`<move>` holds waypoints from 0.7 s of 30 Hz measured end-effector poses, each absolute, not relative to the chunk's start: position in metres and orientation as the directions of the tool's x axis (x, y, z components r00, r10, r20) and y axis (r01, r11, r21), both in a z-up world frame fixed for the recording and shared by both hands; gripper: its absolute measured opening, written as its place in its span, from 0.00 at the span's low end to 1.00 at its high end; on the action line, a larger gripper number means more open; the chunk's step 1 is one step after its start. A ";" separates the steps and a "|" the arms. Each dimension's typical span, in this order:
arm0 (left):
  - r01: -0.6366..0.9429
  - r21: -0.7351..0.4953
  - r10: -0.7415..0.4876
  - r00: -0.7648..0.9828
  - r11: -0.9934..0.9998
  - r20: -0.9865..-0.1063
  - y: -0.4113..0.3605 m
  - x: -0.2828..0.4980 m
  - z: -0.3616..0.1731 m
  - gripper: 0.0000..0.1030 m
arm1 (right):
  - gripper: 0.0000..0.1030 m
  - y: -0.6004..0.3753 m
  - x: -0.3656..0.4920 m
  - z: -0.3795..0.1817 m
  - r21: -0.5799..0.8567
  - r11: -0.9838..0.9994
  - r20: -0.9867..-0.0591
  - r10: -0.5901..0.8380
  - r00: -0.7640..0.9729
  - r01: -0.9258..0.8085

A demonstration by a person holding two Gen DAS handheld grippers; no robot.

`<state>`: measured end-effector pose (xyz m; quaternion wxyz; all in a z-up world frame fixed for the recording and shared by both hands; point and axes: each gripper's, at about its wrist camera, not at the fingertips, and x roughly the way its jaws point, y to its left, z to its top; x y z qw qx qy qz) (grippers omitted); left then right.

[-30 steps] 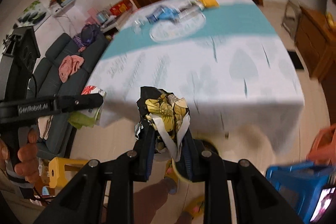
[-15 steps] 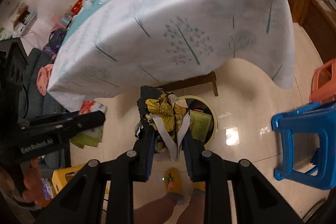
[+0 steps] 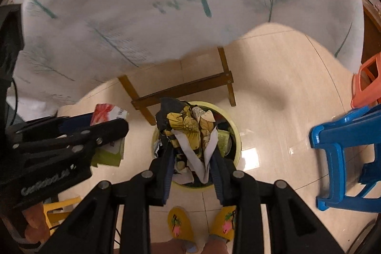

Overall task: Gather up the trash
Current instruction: 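Carry both wrappers down over the black bin and release them, then raise both tools back above the table toward the plastic bottle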

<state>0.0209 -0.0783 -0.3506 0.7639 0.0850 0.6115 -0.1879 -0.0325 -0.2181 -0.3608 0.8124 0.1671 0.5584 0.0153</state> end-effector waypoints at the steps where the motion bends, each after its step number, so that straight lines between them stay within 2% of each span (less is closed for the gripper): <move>1: 0.397 -0.087 -0.175 0.190 0.914 -0.966 -0.078 0.021 -0.357 0.53 | 0.30 -0.219 -0.031 -0.370 0.300 0.938 -0.900 0.219 0.377 0.171; 5: 0.395 -0.034 -0.136 0.233 0.918 -0.963 -0.076 0.021 -0.370 0.67 | 0.33 -0.222 -0.026 -0.390 0.317 0.930 -0.895 0.227 0.383 0.188; 7: 0.384 -0.028 -0.125 0.231 0.923 -0.965 -0.070 0.024 -0.376 0.80 | 0.34 -0.223 -0.021 -0.399 0.319 0.927 -0.898 0.230 0.374 0.196; 8: 0.373 -0.031 -0.124 0.228 0.927 -0.966 -0.067 0.026 -0.378 0.82 | 0.36 -0.223 -0.020 -0.401 0.319 0.927 -0.900 0.230 0.371 0.199; 12: 0.341 -0.032 -0.122 0.248 0.939 -0.961 -0.057 0.028 -0.379 0.83 | 0.50 -0.221 -0.018 -0.405 0.309 0.931 -0.900 0.219 0.378 0.196; 21: 0.321 -0.066 -0.166 0.295 0.945 -0.941 -0.046 0.018 -0.352 0.83 | 0.51 -0.213 -0.024 -0.383 0.295 0.938 -0.888 0.199 0.414 0.183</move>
